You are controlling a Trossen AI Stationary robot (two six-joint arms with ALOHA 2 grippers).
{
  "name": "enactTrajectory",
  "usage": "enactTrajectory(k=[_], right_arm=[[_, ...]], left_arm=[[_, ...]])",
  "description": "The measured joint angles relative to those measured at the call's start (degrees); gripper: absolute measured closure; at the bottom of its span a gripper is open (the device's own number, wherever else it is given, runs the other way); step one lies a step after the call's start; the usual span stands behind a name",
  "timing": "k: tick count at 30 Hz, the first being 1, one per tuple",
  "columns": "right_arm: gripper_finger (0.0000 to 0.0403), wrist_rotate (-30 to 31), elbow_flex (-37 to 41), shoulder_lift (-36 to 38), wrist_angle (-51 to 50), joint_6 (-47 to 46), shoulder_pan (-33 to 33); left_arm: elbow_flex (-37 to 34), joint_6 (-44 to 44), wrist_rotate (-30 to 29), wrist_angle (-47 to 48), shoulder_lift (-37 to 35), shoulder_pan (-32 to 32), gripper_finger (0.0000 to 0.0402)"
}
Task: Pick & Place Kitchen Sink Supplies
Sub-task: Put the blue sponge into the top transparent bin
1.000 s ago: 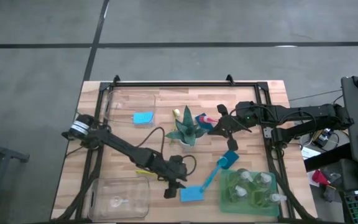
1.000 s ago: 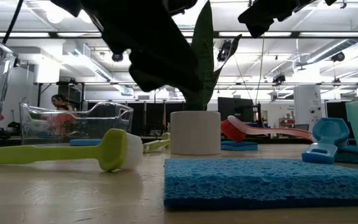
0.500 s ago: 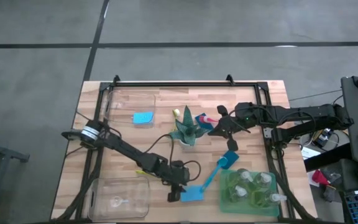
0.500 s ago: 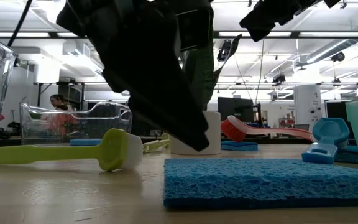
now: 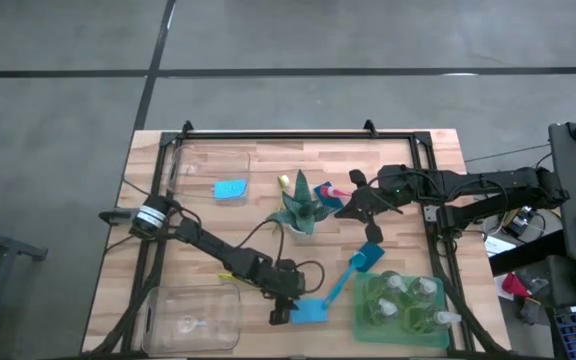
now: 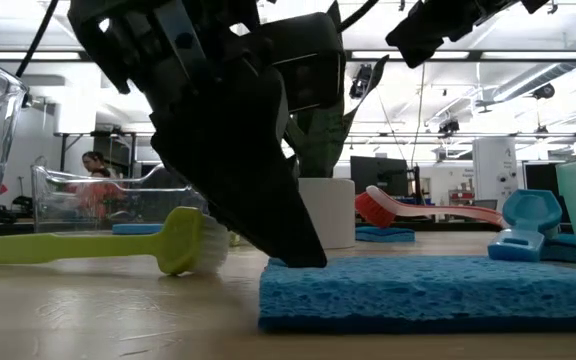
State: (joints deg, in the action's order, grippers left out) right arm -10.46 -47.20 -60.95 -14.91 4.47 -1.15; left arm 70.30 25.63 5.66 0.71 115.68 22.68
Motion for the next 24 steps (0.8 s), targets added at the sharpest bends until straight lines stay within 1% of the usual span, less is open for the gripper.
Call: enactTrajectory(k=[2, 4, 6, 8, 9, 13, 16, 24], right_arm=[[0.0394, 0.0, 0.0, 0.0, 0.2, 0.0, 0.0], [0.0394, 0.0, 0.0, 0.0, 0.2, 0.0, 0.0], [0.0394, 0.0, 0.0, 0.0, 0.2, 0.0, 0.0], [0.0394, 0.0, 0.0, 0.0, 0.2, 0.0, 0.0], [0.0394, 0.0, 0.0, 0.0, 0.2, 0.0, 0.0], [0.0394, 0.0, 0.0, 0.0, 0.2, 0.0, 0.0], [0.0394, 0.0, 0.0, 0.0, 0.2, 0.0, 0.0], [0.0394, 0.0, 0.0, 0.0, 0.2, 0.0, 0.0]], left_arm=[[0.0, -1.1, -0.1, -0.1, 0.0, 0.0, 0.0265], [0.0, -2.7, 0.3, -0.1, 0.0, 0.0, 0.0287], [0.0, -3.3, 0.3, 0.0, 0.0, 0.1, 0.0324], [0.0, -3.5, 0.3, 0.1, 0.0, 0.1, 0.0373], [0.0, -3.6, 0.3, 0.1, 0.0, 0.1, 0.0386], [0.0, -5.1, 0.6, 0.9, -0.5, 0.1, 0.0397], [0.5, -6.5, 0.8, 4.6, -2.2, 0.2, 0.0399], [0.7, -9.8, 0.6, 12.8, -12.4, 0.3, 0.0401]])
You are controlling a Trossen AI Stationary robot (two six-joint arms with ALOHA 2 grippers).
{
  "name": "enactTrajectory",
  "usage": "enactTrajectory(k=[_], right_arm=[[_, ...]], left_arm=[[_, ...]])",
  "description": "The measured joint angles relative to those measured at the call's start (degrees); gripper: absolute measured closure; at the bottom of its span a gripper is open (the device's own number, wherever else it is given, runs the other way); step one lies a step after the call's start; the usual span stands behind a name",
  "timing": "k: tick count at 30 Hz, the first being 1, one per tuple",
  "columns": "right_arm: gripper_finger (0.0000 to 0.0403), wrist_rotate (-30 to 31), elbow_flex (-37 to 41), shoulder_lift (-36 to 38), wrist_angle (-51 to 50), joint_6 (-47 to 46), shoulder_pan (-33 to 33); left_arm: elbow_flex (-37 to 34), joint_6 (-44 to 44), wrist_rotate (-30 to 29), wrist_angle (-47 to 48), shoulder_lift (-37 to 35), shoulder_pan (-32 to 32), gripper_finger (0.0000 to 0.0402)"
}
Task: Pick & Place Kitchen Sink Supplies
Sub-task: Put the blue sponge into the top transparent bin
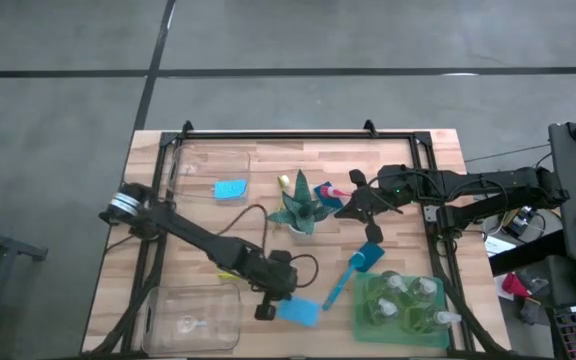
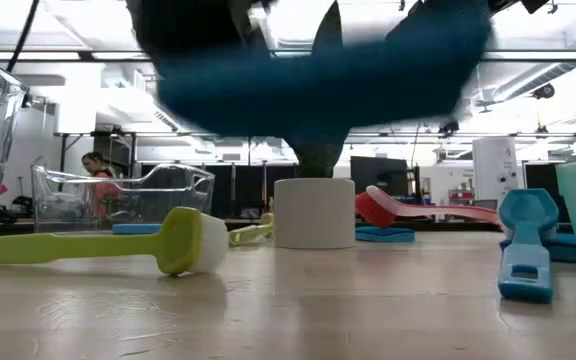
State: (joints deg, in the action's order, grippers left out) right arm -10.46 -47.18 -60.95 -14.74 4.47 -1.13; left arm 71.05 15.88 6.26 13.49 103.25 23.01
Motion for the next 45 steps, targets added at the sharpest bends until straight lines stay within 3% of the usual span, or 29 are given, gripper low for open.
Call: enactTrajectory(k=[4, 8, 12, 18, 21, 29, 32, 40, 42, 45], right_arm=[[0.0394, 0.0, 0.0, 0.0, 0.0, 0.0, 0.0], [0.0394, 0.0, 0.1, 0.0, 0.0, 0.0, 0.0], [0.0394, 0.0, 0.2, 0.0, 0.0, 0.0, 0.1], [0.0394, 0.0, 0.5, 0.0, 0.0, 0.0, 0.1], [0.0394, 0.0, 0.5, 0.0, 0.0, 0.0, 0.1], [0.0394, 0.0, 0.5, 0.0, 0.0, 0.0, 0.1], [0.0394, 0.0, 0.5, 0.0, 0.0, 0.1, 0.1], [0.0394, 0.0, 0.5, 0.0, 0.1, 0.2, 0.1], [0.0394, 0.0, 0.5, 0.0, 0.1, 0.1, 0.1], [0.0394, 0.0, 0.5, 0.0, 0.1, 0.0, 0.1]], left_arm=[[0.0, -1.2, -1.3, 7.6, -7.3, 0.2, 0.0401], [0.0, -1.2, -7.2, 20.0, -14.4, 0.1, 0.0401], [0.0, -0.1, -17.7, 33.5, -21.5, 0.0, 0.0401], [-0.1, 1.4, -38.5, 50.9, -30.7, -0.6, 0.0401], [-0.1, 0.9, -47.4, 54.8, -34.2, -2.1, 0.0401], [-4.0, -6.6, -62.0, 58.5, -40.1, -12.7, 0.0401], [-7.2, -10.1, -60.9, 58.3, -41.1, -18.7, 0.0401], [-17.0, -27.6, -44.2, 44.3, -41.3, -37.7, 0.0401], [-18.7, -31.9, -37.1, 39.3, -41.2, -42.6, 0.0401], [-20.2, -34.4, -21.5, 34.0, -40.9, -49.2, 0.0401]])
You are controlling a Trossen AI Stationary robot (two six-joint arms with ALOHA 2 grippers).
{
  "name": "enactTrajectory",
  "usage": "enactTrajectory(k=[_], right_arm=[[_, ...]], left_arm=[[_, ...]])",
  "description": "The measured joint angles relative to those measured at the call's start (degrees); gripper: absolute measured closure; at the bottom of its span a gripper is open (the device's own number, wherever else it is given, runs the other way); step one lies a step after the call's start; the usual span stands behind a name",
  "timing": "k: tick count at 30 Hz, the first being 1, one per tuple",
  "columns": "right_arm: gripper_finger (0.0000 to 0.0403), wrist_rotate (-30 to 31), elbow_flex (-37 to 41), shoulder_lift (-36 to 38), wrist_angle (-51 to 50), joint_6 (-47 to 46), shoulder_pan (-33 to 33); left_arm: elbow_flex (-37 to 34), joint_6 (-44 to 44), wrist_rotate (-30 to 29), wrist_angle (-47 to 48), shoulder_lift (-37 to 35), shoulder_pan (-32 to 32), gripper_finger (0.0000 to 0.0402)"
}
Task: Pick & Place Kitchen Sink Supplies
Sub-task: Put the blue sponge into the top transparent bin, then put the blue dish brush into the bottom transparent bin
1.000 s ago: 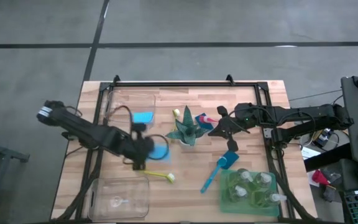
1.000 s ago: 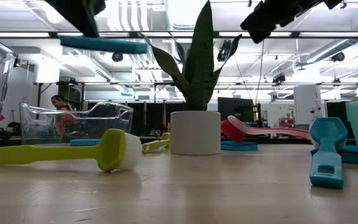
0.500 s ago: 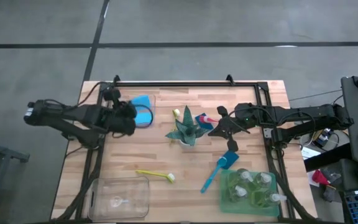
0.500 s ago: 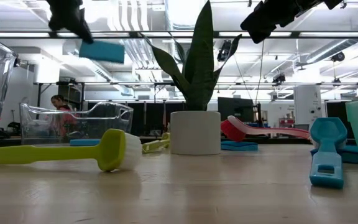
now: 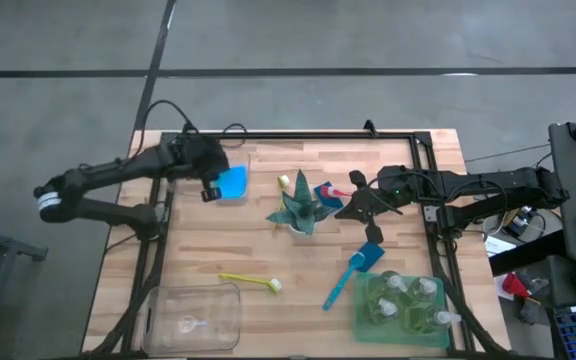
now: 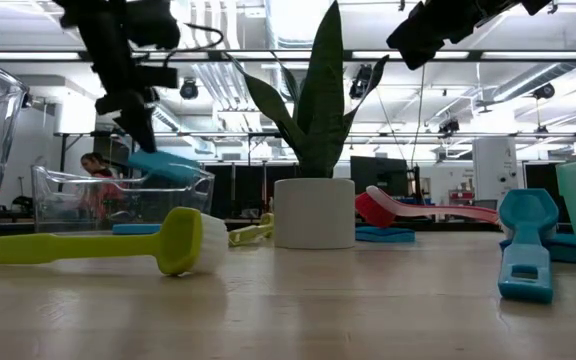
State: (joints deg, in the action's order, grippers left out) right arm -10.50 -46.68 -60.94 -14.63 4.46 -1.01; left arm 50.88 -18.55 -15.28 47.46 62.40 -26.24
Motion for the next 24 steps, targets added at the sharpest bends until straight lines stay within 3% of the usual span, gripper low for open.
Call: enactTrajectory(k=[2, 7, 13, 16, 24], right_arm=[[0.0394, 0.0, 0.0, 0.0, 0.0, -0.3, 0.0], [0.0394, 0.0, 0.0, 0.0, 0.0, -0.3, 0.0], [0.0394, 0.0, 0.0, 0.0, 0.0, -0.4, 0.0], [0.0394, 0.0, 0.0, 0.0, 0.0, -1.2, 0.0], [0.0394, 0.0, -0.3, 0.0, -0.6, -6.6, 0.0]], left_arm=[[-0.9, -2.7, 5.8, -1.1, 0.2, -3.6, 0.0401], [-2.7, -3.5, 6.5, -2.0, 1.2, -8.1, 0.0401], [-4.1, -3.9, 6.6, -6.5, 2.4, -8.4, 0.0396], [-4.4, -3.3, 6.6, -7.0, 2.9, -8.4, 0.0366], [-3.0, 3.0, 5.2, -6.9, 3.1, -8.4, 0.0243]])
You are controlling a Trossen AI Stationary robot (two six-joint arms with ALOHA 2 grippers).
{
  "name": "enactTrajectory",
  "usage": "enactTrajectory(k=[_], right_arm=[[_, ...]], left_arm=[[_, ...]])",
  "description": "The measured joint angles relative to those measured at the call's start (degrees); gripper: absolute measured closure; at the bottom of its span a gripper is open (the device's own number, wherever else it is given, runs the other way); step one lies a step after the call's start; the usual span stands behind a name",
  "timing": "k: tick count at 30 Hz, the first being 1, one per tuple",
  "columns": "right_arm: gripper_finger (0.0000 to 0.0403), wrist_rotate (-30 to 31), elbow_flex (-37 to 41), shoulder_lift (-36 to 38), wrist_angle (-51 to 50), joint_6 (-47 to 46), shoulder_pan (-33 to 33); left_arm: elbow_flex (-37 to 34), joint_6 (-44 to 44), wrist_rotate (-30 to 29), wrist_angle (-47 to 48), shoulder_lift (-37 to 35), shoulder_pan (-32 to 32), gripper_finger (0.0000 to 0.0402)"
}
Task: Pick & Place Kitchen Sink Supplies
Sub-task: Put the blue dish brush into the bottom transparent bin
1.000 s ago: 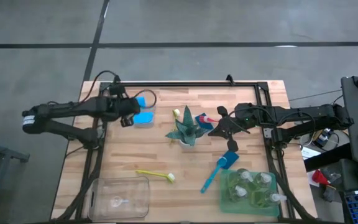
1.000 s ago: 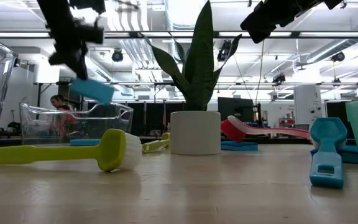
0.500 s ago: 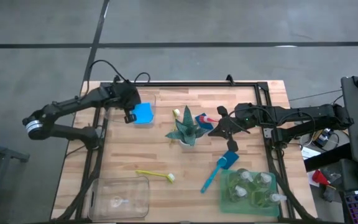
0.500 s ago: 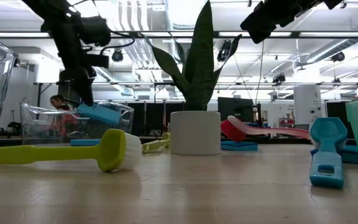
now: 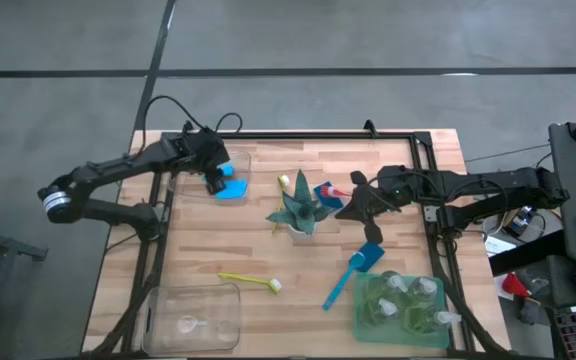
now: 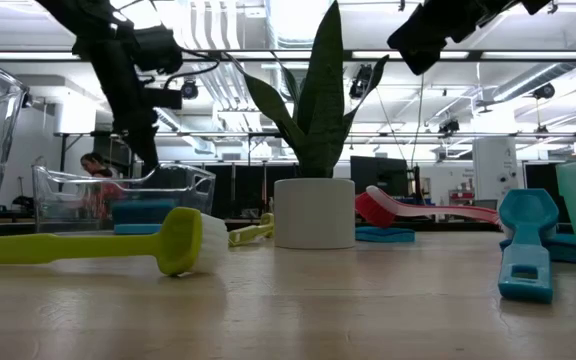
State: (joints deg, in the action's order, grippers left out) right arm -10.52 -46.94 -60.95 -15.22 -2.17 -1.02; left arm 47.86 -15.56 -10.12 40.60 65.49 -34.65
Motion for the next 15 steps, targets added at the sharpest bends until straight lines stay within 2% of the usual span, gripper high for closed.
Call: enactTrajectory(k=[3, 9, 11, 15], right_arm=[[0.0394, 0.0, -0.9, 0.1, -2.0, -3.2, 0.0], [0.0394, 0.0, -2.7, 0.1, -5.4, -6.6, 0.0], [0.0394, 0.2, -2.8, 0.1, -5.2, -6.4, 0.0], [0.0394, -0.2, -3.2, -0.1, -5.5, -13.1, 0.0]], left_arm=[[1.0, 2.1, 2.5, 0.0, -1.1, 0.0, 0.0223], [3.8, 6.1, 13.2, -0.3, -5.6, 0.1, 0.0223], [4.0, 8.8, 18.4, -2.2, -7.9, 0.4, 0.0226], [2.8, 14.7, 31.0, -11.7, -13.3, 2.1, 0.0227]])
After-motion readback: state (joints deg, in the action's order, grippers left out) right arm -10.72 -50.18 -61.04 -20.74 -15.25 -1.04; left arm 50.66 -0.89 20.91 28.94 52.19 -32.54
